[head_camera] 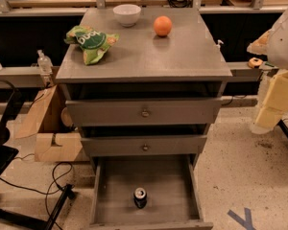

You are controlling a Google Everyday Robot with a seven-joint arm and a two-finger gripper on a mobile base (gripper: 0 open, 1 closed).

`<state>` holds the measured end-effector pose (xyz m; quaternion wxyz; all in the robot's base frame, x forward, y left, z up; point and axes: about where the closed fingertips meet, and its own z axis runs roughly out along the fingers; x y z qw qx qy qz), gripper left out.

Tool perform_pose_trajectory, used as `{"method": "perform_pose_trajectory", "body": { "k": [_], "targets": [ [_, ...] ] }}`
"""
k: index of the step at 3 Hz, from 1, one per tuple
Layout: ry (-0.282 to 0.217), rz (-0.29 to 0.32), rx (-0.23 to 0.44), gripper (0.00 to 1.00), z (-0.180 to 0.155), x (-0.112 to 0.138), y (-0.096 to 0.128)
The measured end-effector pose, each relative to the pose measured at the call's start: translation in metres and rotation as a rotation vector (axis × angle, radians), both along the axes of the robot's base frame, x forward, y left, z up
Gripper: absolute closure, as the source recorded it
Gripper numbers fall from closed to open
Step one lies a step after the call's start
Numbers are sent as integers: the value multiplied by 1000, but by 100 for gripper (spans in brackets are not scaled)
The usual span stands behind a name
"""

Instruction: Pick pepsi can from bottom drawer and place on counter

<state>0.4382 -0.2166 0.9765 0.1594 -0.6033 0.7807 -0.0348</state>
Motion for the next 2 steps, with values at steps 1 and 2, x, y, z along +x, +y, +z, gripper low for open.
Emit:
{"method": "perform_pose_trajectory", "body": {
  "k": [1, 2],
  "targets": [
    [0, 0, 0, 0, 0, 0, 0],
    [0, 9, 77, 0, -19, 3, 4]
  ]
}}
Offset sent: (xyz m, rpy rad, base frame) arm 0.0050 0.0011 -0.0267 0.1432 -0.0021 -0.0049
